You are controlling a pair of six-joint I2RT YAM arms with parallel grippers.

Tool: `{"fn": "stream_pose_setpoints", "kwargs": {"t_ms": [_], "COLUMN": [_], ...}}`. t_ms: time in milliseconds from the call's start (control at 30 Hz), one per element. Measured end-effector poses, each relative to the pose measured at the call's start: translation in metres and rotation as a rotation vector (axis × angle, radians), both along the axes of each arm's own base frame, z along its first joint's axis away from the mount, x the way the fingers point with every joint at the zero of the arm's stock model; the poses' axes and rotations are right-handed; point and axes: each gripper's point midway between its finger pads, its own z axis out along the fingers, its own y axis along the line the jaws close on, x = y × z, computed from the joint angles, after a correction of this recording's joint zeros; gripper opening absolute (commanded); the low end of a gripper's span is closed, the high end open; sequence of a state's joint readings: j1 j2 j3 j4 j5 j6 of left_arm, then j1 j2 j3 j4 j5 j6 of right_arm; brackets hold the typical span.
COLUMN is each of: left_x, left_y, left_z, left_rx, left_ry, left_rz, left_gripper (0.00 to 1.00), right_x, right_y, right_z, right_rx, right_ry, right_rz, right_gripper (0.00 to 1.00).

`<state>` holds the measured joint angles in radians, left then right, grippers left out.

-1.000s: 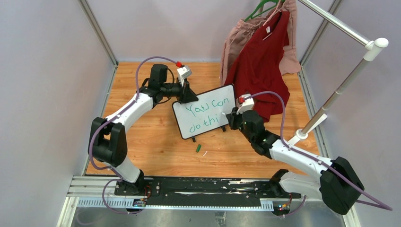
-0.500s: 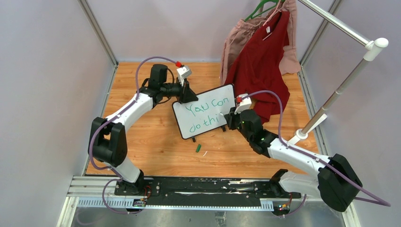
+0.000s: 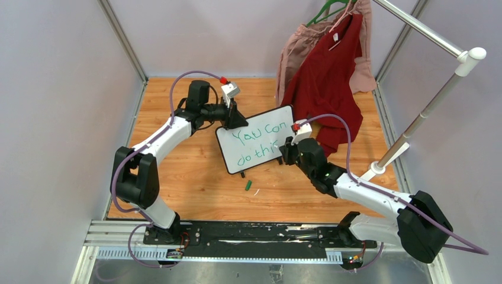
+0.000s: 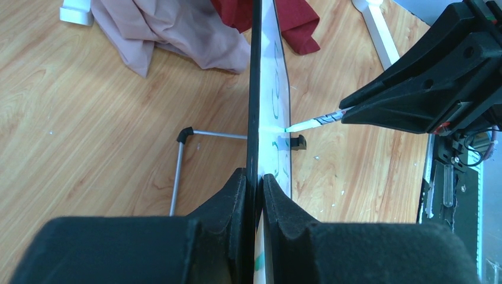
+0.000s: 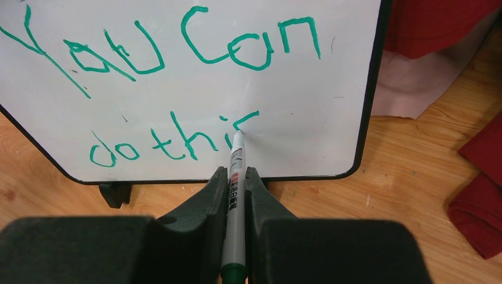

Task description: Write a sentence on the whiteboard

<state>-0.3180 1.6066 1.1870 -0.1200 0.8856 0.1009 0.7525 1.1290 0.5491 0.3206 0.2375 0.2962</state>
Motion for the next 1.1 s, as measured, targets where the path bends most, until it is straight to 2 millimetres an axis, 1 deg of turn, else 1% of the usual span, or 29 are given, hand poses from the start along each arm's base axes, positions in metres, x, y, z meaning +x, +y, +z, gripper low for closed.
{"fn": "stream_pose_setpoints", "kwargs": {"t_ms": [567,967,1100], "left_x": [0.0,0.0,0.0], "left_y": [0.0,0.0,0.0], "left_z": [0.0,0.0,0.0], "left_rx": [-0.001,-0.001,-0.001], "left_ry": [0.0,0.0,-0.001], "left_rz": [0.0,0.0,0.0], "left_gripper": [0.0,0.0,0.0], "right_x": [0.001,-0.001,-0.004], "right_y": [-0.018,-0.018,-0.014], "right_z": [-0.011,-0.017,-0.02], "right_rx": [-0.063,-0.071,-0.067], "right_ry": [0.023,0.044,0.058], "right_rz": [-0.076,-0.072,-0.056], "right_gripper": [0.0,0.0,0.0]}}
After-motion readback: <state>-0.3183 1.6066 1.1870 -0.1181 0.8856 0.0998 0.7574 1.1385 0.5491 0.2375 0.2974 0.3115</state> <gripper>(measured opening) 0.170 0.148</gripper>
